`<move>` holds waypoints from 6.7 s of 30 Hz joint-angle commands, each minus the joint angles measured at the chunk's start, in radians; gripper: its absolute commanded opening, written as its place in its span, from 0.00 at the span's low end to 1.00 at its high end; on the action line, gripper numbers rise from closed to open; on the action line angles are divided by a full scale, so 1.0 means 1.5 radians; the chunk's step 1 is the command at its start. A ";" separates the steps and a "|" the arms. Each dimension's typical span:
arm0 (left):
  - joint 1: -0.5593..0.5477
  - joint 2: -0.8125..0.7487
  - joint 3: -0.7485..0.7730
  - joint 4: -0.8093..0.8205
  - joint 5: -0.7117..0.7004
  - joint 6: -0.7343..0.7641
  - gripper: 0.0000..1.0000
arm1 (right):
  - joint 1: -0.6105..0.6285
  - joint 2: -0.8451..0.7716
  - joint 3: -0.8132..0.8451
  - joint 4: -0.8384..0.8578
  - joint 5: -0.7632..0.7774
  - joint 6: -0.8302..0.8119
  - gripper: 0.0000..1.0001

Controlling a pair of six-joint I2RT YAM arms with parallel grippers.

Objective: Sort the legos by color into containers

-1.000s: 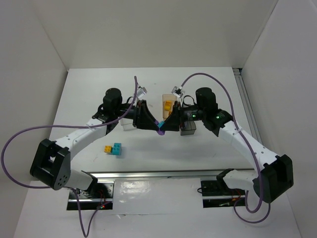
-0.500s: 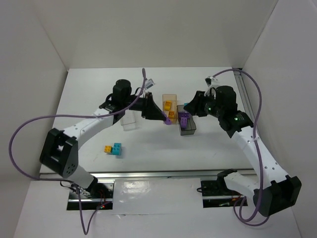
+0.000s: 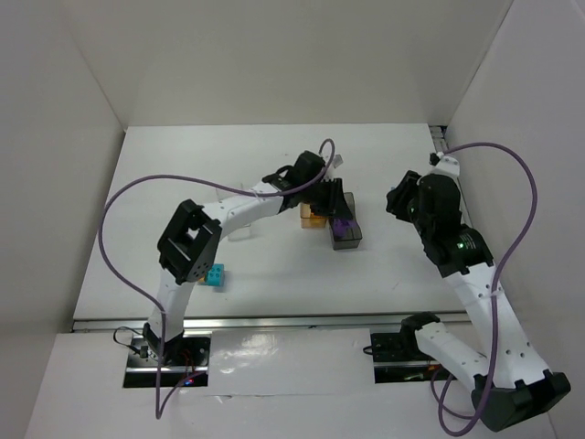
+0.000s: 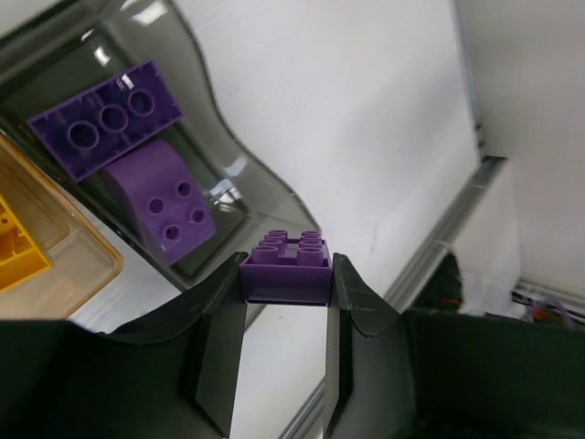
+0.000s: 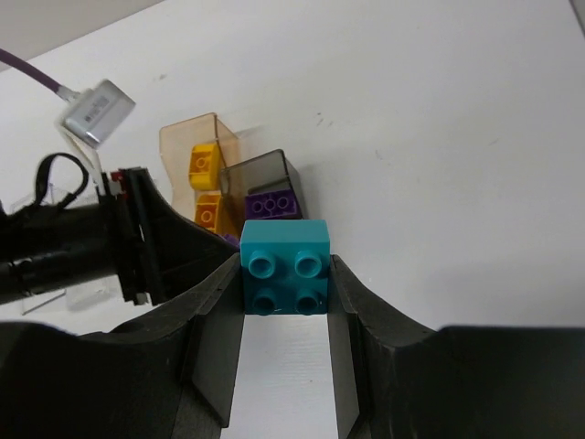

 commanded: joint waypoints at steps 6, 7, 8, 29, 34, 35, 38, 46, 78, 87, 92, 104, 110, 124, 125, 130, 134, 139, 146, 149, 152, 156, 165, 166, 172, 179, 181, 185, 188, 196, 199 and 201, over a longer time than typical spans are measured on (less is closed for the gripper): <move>-0.029 0.092 0.118 -0.119 -0.092 -0.014 0.29 | -0.004 -0.002 0.036 -0.035 0.053 0.003 0.20; -0.029 0.092 0.118 -0.127 -0.092 -0.008 0.38 | -0.004 -0.002 0.036 -0.035 0.053 0.003 0.20; -0.029 0.092 0.125 -0.127 -0.092 -0.008 0.51 | -0.004 -0.002 0.036 -0.035 0.053 -0.003 0.20; 0.074 -0.419 -0.132 -0.366 -0.516 -0.022 0.91 | 0.134 0.287 0.060 0.149 -0.121 -0.025 0.26; 0.214 -0.515 -0.257 -0.408 -0.460 -0.041 0.92 | 0.202 0.392 0.100 0.195 -0.128 -0.031 0.26; 0.266 -0.527 -0.300 -0.408 -0.450 -0.052 0.90 | 0.219 0.407 0.118 0.203 -0.134 -0.031 0.26; 0.372 -0.582 -0.374 -0.399 -0.406 -0.067 0.89 | 0.314 0.477 0.152 0.213 -0.127 -0.045 0.26; 0.542 -0.634 -0.428 -0.383 -0.311 -0.034 0.88 | 0.413 0.690 0.354 0.227 -0.120 -0.058 0.29; 0.628 -0.694 -0.491 -0.377 -0.268 0.009 0.83 | 0.521 0.674 0.355 0.245 0.021 -0.077 0.72; 0.657 -0.694 -0.472 -0.385 -0.237 0.034 0.83 | 0.640 0.700 0.334 0.226 -0.044 -0.127 1.00; 0.663 -0.705 -0.460 -0.385 -0.236 0.034 0.83 | 0.631 0.739 0.361 0.193 0.018 -0.008 1.00; 0.689 -0.714 -0.472 -0.391 -0.222 0.046 0.83 | 0.643 0.787 0.370 0.191 0.109 0.236 0.80; 0.689 -0.714 -0.478 -0.384 -0.209 0.046 0.83 | 0.656 0.828 0.410 0.157 0.124 0.259 0.73; 0.689 -0.712 -0.497 -0.361 -0.196 0.046 0.83 | 0.677 0.864 0.456 0.081 0.184 0.266 0.51; 0.689 -0.712 -0.497 -0.361 -0.196 0.046 0.83 | 0.677 0.864 0.456 0.081 0.184 0.260 0.46; 0.689 -0.706 -0.484 -0.361 -0.173 0.059 0.81 | 0.677 0.855 0.456 0.073 0.199 0.236 0.39; 0.689 -0.706 -0.472 -0.355 -0.078 0.125 0.81 | 0.677 0.745 0.350 0.141 0.186 0.172 0.35; 0.659 -0.699 -0.478 -0.355 0.087 0.175 0.81 | 0.648 0.538 0.132 0.293 0.105 0.111 0.35; 0.568 -0.724 -0.508 -0.289 0.250 0.121 0.84 | 0.618 0.380 0.020 0.244 0.141 0.105 0.34; 0.478 -0.730 -0.527 -0.219 0.232 0.070 0.84 | 0.603 0.359 0.013 0.227 0.162 0.105 0.34; 0.400 -0.706 -0.550 -0.185 0.232 0.044 0.85 | 0.581 0.343 0.013 0.213 0.162 0.105 0.34; 0.331 -0.689 -0.564 -0.154 0.190 0.028 0.85 | 0.561 0.328 0.004 0.213 0.156 0.105 0.32; 0.181 -0.719 -0.523 -0.199 -0.154 0.127 0.78 | 0.473 0.328 0.040 0.157 0.035 0.066 0.32; 0.152 -0.734 -0.517 -0.199 -0.169 0.133 0.78 | 0.462 0.328 0.058 0.144 -0.011 0.057 0.32; 0.045 -0.747 -0.496 -0.169 -0.210 0.186 0.81 | 0.367 0.321 0.101 0.047 -0.193 0.012 0.32; -0.047 -0.695 -0.449 -0.166 -0.218 0.264 0.85 | 0.339 0.296 0.093 0.015 -0.263 0.006 0.32; -0.060 -0.674 -0.438 -0.166 -0.211 0.288 0.85 | 0.332 0.290 0.085 0.024 -0.286 0.000 0.32; -0.082 -0.628 -0.418 -0.174 -0.223 0.317 0.85 | 0.310 0.284 0.079 0.024 -0.325 -0.006 0.32; -0.089 -0.613 -0.412 -0.188 -0.249 0.324 0.82 | 0.301 0.284 0.079 0.024 -0.346 -0.012 0.32; -0.096 -0.613 -0.412 -0.172 -0.257 0.330 0.74 | 0.295 0.284 0.085 0.024 -0.366 -0.019 0.32; -0.096 -0.605 -0.412 -0.165 -0.257 0.337 0.69 | 0.295 0.284 0.091 0.024 -0.372 -0.019 0.32; -0.096 -0.599 -0.412 -0.159 -0.249 0.337 0.67 | 0.295 0.284 0.097 0.024 -0.372 -0.025 0.32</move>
